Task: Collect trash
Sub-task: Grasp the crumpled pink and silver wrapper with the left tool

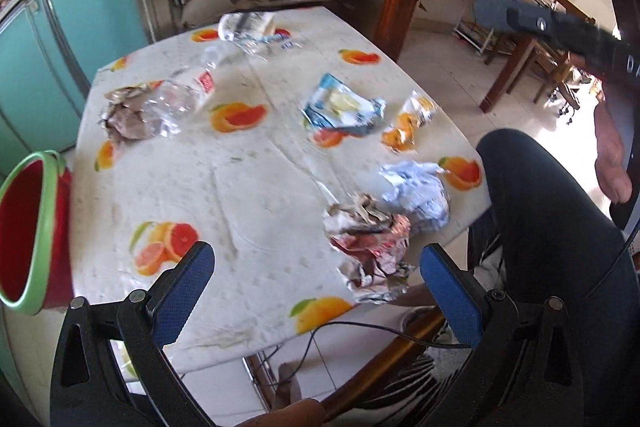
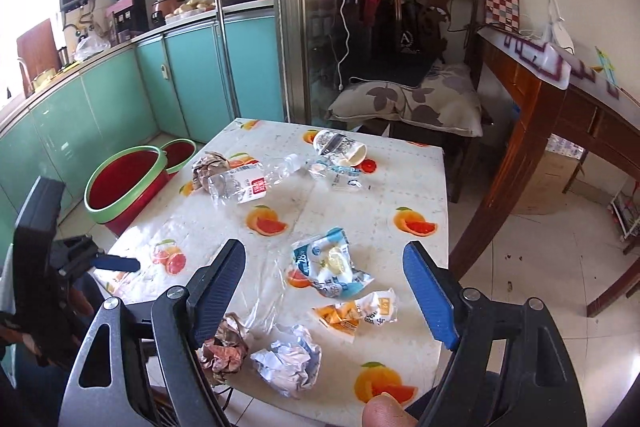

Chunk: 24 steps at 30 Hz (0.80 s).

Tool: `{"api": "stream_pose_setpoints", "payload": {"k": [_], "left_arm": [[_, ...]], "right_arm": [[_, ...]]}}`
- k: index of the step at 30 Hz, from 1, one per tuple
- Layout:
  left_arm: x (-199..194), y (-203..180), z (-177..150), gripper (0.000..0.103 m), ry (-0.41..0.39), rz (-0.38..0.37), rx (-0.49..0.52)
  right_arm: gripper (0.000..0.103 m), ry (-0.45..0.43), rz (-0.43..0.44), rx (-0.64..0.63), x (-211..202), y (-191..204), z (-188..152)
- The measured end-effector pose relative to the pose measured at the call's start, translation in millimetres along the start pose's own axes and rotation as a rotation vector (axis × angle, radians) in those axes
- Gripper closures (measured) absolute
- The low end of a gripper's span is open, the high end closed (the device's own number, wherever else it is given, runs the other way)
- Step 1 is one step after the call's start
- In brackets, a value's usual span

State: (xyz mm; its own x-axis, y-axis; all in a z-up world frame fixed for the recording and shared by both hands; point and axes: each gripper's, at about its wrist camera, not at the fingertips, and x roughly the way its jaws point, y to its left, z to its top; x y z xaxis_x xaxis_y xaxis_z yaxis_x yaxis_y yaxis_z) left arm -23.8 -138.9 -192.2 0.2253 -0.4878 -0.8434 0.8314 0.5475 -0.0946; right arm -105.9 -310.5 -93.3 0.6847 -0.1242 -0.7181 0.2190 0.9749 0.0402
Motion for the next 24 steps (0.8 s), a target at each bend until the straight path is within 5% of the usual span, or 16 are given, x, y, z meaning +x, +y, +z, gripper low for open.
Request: {"api": "stream_pose_setpoints", "payload": {"k": [9, 15, 16, 18, 21, 24], "left_arm": [[55.7, -17.3, 6.0, 0.0, 0.143, -0.031, 0.027], [87.1, -27.2, 4.8, 0.002, 0.225, 0.029, 0.094], [89.5, -25.7, 3.6, 0.006, 0.233, 0.036, 0.093], [92.3, -23.7, 3.4, 0.035, 0.244, 0.049, 0.084], [88.1, -18.0, 6.0, 0.061, 0.234, 0.054, 0.067], [81.7, -7.0, 8.7, 0.068, 0.224, 0.052, 0.025]], "right_arm": [[0.022, 0.0, -0.079, 0.063, -11.0, -29.4, -7.3], [0.022, 0.024, -0.108, 0.102, -12.3, -46.7, -16.4], [0.022, 0.033, -0.11, 0.103, -10.9, -47.4, -18.1], [0.022, 0.056, -0.109, 0.105, -7.9, -48.9, -22.9], [0.022, 0.097, -0.091, 0.118, -0.7, -48.1, -29.8], [0.022, 0.149, -0.054, 0.116, 10.4, -40.3, -36.3]]}}
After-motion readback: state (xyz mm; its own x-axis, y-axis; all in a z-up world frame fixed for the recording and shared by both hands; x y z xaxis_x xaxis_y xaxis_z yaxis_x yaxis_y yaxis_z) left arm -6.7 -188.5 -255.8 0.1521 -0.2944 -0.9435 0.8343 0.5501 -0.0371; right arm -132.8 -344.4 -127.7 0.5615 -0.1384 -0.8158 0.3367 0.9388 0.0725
